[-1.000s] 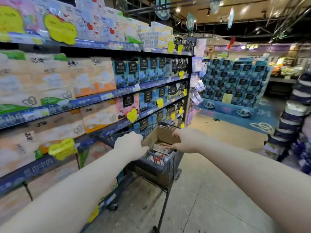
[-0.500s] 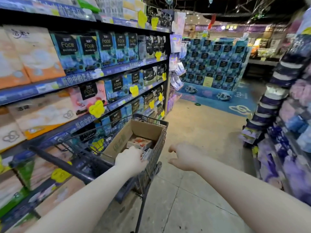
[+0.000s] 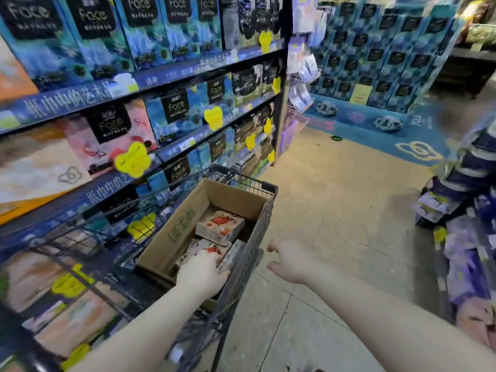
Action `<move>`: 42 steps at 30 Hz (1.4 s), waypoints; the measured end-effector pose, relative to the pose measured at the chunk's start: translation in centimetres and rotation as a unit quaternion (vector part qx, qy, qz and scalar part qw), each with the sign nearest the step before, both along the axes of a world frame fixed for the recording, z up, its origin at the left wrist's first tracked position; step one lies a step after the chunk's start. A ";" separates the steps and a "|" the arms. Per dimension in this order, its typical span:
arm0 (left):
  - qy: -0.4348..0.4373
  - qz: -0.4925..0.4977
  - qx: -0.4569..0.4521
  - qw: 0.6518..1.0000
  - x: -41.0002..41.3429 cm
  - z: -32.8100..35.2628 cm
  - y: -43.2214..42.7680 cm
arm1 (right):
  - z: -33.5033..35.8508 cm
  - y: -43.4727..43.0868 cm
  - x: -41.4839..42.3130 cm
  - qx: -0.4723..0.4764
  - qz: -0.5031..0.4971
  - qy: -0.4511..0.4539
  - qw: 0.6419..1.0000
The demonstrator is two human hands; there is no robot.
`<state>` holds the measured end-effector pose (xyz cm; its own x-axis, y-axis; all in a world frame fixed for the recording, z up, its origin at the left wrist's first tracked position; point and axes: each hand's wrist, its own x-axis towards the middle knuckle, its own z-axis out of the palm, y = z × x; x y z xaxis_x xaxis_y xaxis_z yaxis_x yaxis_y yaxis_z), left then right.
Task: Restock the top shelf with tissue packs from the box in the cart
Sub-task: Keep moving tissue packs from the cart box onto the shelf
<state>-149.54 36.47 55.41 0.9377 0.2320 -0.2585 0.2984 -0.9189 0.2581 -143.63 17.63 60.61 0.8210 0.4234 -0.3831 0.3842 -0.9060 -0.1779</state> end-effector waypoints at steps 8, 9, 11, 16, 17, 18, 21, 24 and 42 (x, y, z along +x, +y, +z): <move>0.063 0.164 -0.060 0.983 6.1 -4.7 -1.2 | -4.5 -1.5 11.9 -0.003 0.123 0.052 0.991; 0.063 0.186 -0.069 0.978 7.1 -4.9 -1.5 | -4.7 -2.0 13.7 -0.004 0.134 0.056 0.989; 0.053 0.227 -0.080 0.969 9.1 -4.9 -2.3 | -5.2 -2.6 17.4 -0.004 0.148 0.063 0.987; 0.051 0.305 -0.094 0.946 11.5 -5.8 -3.9 | -7.1 -1.0 23.3 0.003 0.187 0.087 0.979; 0.056 0.318 -0.095 0.942 11.6 -6.0 -3.9 | -7.7 -0.4 23.9 0.003 0.196 0.097 0.976; 0.059 0.330 -0.096 0.937 11.7 -6.3 -3.7 | -8.2 0.3 24.4 0.002 0.206 0.103 0.973; 0.080 0.372 -0.110 0.918 12.2 -7.3 -2.3 | -9.9 2.8 26.4 -0.009 0.234 0.108 0.966; 0.096 0.395 -0.135 0.904 13.3 -8.8 -0.2 | -11.5 5.3 28.6 -0.031 0.228 0.126 0.965; 0.134 0.417 -0.265 0.859 23.1 -18.5 8.5 | -21.9 17.6 37.5 -0.118 0.224 0.209 0.945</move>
<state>-126.40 45.00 36.86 0.3936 0.5767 -0.7159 0.9095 -0.1312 0.3944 -106.13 35.20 38.71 0.3357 0.5542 -0.7617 0.6788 -0.7030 -0.2122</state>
